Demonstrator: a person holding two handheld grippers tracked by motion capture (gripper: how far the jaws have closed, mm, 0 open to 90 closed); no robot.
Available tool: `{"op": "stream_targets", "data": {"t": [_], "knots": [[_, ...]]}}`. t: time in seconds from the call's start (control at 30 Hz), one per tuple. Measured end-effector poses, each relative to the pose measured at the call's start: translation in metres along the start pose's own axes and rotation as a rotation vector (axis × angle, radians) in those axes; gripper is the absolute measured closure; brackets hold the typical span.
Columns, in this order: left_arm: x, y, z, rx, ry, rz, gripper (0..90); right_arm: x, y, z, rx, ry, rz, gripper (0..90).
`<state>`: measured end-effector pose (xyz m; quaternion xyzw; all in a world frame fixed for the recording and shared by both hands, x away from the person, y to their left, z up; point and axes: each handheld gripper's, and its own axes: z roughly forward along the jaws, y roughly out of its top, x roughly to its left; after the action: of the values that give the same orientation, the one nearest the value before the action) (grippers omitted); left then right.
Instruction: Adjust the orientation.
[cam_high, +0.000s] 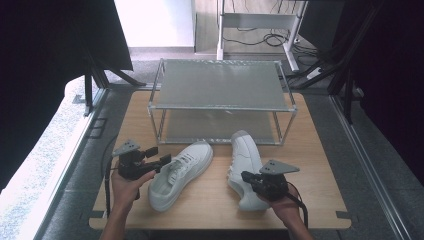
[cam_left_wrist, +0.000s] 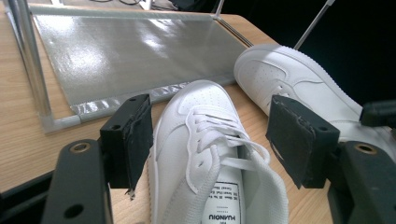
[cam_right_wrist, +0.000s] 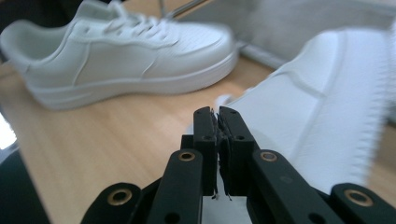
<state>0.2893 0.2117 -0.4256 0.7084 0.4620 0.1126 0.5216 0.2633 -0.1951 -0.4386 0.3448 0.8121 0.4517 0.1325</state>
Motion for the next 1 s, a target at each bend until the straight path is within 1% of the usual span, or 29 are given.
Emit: {"op": "stream_targets", "data": {"t": [0.07, 0.17, 0.27, 0.37, 0.43, 0.6, 0.63, 0.73, 0.87, 1.0], "knots": [[0.001, 0.0, 0.0, 0.0, 0.001, -0.005, 32.1, 0.005, -0.002, 0.002, 0.021, 0.014, -0.018, 87.1], [0.002, -0.001, 0.001, 0.011, 0.0, -0.01, 32.5, 0.011, -0.005, 0.007, 0.045, 0.007, -0.043, 88.3], [0.003, -0.002, 0.001, 0.017, 0.002, -0.018, 32.9, 0.014, -0.006, 0.011, 0.067, -0.001, -0.062, 89.7], [0.003, -0.002, 0.002, 0.026, 0.012, -0.021, 33.2, 0.013, -0.007, 0.012, 0.073, 0.007, -0.053, 90.0], [0.003, -0.002, 0.003, 0.027, 0.009, -0.023, 33.3, 0.014, -0.007, 0.013, 0.076, 0.01, -0.05, 90.0], [0.002, -0.002, 0.004, 0.035, 0.007, -0.024, 33.2, 0.015, -0.009, 0.015, 0.095, 0.012, -0.056, 90.0], [0.002, -0.002, 0.004, 0.037, 0.006, -0.024, 33.2, 0.015, -0.009, 0.016, 0.101, 0.012, -0.063, 90.0], [0.002, -0.002, 0.004, 0.039, 0.006, -0.025, 33.3, 0.015, -0.009, 0.016, 0.1, 0.012, -0.06, 90.0], [0.003, -0.002, 0.004, 0.041, 0.006, -0.026, 33.4, 0.013, -0.011, 0.012, 0.082, 0.007, -0.047, 90.0], [0.002, -0.002, 0.004, 0.04, -0.019, -0.036, 33.4, 0.012, -0.012, 0.008, 0.066, -0.007, -0.039, 90.0]]}}
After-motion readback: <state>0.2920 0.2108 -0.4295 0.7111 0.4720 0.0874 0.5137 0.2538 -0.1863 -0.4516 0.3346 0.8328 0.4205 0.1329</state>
